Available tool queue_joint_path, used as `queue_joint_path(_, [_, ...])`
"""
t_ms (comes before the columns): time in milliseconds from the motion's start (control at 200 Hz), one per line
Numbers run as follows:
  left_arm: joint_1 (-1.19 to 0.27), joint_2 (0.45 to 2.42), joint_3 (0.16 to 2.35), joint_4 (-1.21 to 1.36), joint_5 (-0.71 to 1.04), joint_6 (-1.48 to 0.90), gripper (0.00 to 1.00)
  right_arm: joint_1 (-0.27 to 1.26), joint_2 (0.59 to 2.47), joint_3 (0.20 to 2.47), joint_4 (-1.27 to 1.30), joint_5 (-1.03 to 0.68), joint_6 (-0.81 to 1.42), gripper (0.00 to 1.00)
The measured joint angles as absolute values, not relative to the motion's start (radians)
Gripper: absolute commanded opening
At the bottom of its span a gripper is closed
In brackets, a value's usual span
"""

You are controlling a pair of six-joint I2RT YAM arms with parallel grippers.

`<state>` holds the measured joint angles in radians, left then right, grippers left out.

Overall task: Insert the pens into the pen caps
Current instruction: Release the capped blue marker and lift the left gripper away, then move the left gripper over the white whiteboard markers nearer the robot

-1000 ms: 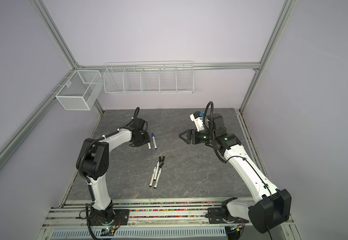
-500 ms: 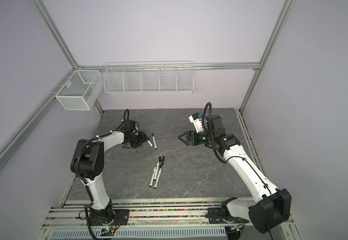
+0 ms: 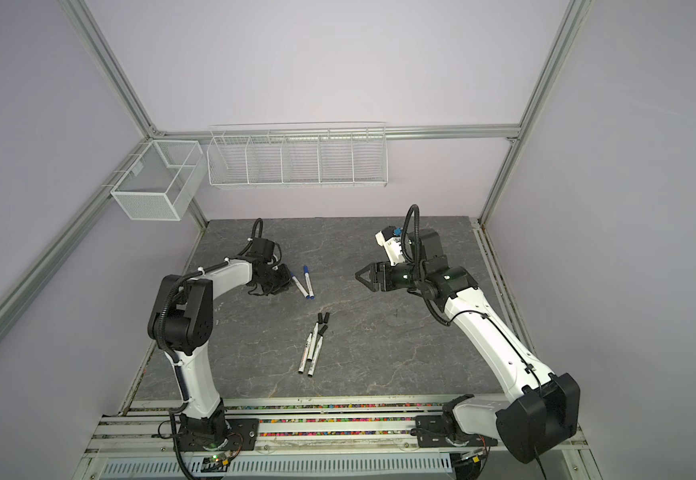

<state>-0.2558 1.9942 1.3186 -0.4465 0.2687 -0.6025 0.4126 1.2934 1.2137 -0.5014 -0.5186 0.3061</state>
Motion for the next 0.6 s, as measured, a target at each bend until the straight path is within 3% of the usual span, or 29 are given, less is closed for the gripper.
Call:
queue_joint_path(235, [-0.277, 1.904, 1.257, -0.427, 0.237, -0.558, 0.33, 0.416, 1.311, 1.246, -0.51, -0.511, 0.306, 0.71])
queue_joint_path(470, [-0.433, 1.583, 1.134, -0.412, 0.07, -0.462, 0.34, 0.416, 1.301, 1.247, -0.506, -0.485, 0.306, 0.71])
queue_joint_path(600, [-0.531, 1.385, 0.944, -0.364, 0.013, -0.479, 0.34, 0.416, 1.294, 1.246, -0.495, -0.472, 0.306, 0.71])
